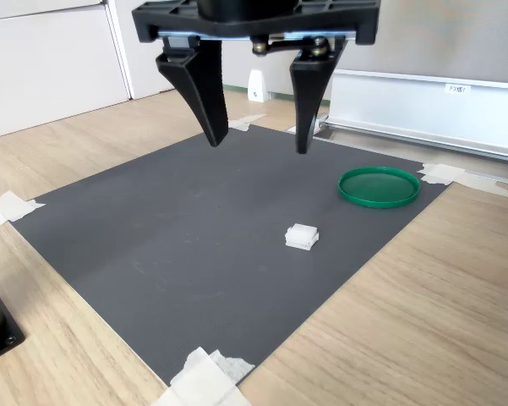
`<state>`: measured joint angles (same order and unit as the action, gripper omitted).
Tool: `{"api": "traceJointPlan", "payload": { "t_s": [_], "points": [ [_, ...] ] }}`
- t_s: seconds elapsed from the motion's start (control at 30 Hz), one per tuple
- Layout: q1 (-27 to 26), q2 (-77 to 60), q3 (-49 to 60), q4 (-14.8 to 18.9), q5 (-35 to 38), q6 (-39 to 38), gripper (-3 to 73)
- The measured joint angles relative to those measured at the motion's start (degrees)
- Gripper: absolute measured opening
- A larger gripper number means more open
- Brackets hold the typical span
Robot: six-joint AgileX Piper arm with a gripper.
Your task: Grasp a white terminal and put it on the green lid.
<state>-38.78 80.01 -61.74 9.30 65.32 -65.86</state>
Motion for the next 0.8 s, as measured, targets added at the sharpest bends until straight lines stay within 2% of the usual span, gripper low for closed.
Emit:
{"api": "traceJointPlan", "payload": {
  "t_s": [0.23, 0.47, 0.8],
  "points": [
    [6.96, 0.54, -0.06, -3.07, -4.5, 6.17, 72.6],
    [7.76, 4.91, 0.75, -7.58, -8.6, 8.43, 72.6],
    [7.8, 11.07, 2.43, -6.45, -15.28, 6.25, 72.6]
  ]
}}
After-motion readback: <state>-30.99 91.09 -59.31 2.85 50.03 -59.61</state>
